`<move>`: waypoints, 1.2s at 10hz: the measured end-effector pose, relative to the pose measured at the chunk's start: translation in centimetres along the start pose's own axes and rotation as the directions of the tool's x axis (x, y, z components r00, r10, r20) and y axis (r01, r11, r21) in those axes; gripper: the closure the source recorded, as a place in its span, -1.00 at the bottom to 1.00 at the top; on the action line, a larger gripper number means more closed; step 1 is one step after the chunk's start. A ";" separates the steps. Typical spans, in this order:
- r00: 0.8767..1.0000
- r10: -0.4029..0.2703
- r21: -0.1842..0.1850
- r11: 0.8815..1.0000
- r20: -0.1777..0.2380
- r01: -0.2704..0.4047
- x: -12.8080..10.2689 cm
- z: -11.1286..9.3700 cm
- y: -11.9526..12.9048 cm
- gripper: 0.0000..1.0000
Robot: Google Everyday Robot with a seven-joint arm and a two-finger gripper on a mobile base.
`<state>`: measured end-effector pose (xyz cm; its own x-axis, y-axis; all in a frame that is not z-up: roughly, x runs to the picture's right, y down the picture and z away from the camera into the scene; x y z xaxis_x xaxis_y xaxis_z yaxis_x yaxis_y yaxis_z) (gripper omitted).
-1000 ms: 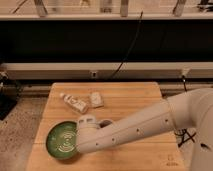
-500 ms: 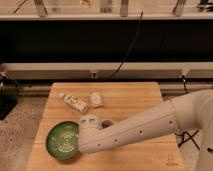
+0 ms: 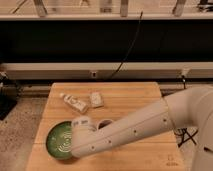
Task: Pick up the ceramic bowl
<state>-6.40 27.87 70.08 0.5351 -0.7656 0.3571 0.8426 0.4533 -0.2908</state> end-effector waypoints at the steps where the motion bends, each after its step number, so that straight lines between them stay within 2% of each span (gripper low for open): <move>1: 1.000 -0.020 0.004 1.000 0.004 0.020 -0.4 -0.3 -0.2 -0.43; 2: 0.999 -0.047 0.007 0.999 0.015 0.047 -1.1 -0.7 -0.6 -0.57; 3: 0.996 -0.082 0.011 0.997 0.024 0.082 -1.8 -1.0 -1.2 -0.60; 9: 0.982 -0.168 0.013 0.986 0.084 0.168 -3.5 -1.0 -2.5 -0.60; 12: 0.977 -0.177 0.008 0.984 0.122 0.178 -3.7 0.2 -2.7 -0.60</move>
<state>-10.65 29.58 69.70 0.3806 -0.7723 0.5086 0.9247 0.3138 -0.2155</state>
